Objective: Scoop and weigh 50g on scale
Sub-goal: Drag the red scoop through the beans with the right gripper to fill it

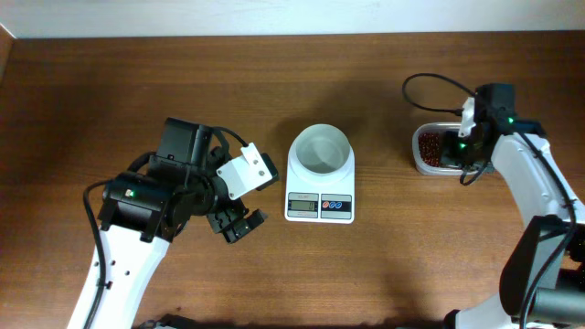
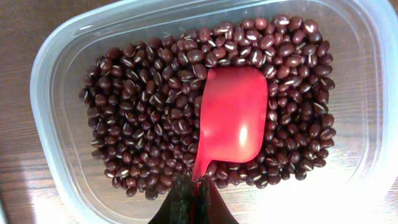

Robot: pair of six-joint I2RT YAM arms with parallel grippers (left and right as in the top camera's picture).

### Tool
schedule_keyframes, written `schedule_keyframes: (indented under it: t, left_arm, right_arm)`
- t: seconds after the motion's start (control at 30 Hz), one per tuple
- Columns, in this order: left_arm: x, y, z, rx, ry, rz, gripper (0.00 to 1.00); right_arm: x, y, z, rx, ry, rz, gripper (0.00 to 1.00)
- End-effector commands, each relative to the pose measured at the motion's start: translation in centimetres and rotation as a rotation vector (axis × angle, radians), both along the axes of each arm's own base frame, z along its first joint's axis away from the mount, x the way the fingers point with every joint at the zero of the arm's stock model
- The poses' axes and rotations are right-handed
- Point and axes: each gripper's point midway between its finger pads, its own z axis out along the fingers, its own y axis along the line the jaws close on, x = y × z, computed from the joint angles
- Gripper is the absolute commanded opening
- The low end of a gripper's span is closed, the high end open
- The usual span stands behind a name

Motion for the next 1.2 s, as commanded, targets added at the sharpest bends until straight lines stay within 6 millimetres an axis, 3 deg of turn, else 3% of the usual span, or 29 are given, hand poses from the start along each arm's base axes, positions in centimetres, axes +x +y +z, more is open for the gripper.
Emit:
schedule_keyframes:
  t: [0.0,0.6,1.17]
  left_arm:
    - [0.1,-0.1,0.8,-0.015,-0.026,-0.013,0.99]
    - [0.1,-0.1,0.8,-0.015,-0.026,-0.013,0.99]
    - [0.1,-0.1,0.8,-0.015,-0.026,-0.013,0.99]
  right_arm:
    - [-0.5,1.1,-0.3,0.155,0.022,-0.010,0.04]
    - [-1.6,-2.6,0.6,0.364,-0.007,-0.184,0.04]
    - [-1.8,-3.8,1.8,0.511,-0.055,-0.242,0.04]
